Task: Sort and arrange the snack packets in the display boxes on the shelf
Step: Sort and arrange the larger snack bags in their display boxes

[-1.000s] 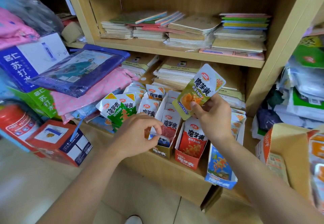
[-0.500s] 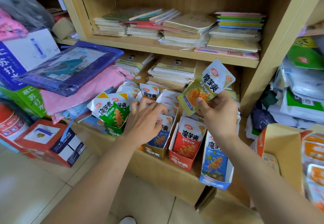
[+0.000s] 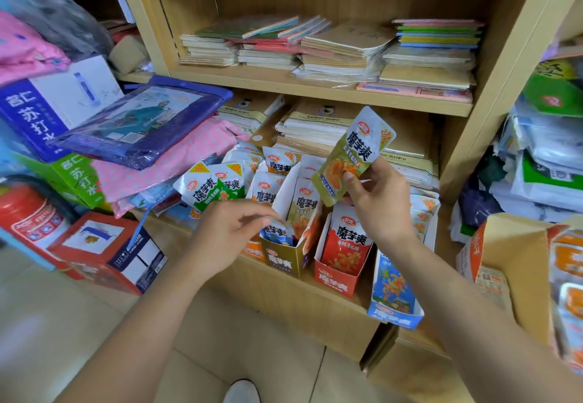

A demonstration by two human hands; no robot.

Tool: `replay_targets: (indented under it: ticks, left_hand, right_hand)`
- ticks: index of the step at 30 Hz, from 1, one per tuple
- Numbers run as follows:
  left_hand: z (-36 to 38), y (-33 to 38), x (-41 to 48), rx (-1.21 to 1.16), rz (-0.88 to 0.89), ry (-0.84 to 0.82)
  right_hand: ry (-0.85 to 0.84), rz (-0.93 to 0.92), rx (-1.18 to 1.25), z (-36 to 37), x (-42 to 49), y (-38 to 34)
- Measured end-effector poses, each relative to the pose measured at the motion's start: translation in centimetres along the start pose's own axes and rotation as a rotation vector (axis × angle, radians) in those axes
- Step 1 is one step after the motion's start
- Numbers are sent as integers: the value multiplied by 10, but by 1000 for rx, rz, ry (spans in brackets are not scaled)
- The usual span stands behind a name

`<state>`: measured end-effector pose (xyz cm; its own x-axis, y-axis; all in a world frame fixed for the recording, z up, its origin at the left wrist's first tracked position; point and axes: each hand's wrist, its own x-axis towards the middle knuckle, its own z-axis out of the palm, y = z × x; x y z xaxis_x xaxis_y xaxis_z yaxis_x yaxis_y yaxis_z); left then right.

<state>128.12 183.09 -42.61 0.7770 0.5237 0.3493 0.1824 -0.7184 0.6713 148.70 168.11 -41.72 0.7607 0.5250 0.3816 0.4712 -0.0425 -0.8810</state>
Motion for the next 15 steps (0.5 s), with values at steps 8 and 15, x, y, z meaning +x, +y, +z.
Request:
replay_targets:
  ticks: [8, 15]
  left_hand:
    - [14, 5, -10, -84, -86, 89]
    - [12, 8, -11, -72, -104, 55]
  right_hand:
    - [-65, -37, -37, 12, -7, -1]
    - [-272, 12, -165, 18, -6, 1]
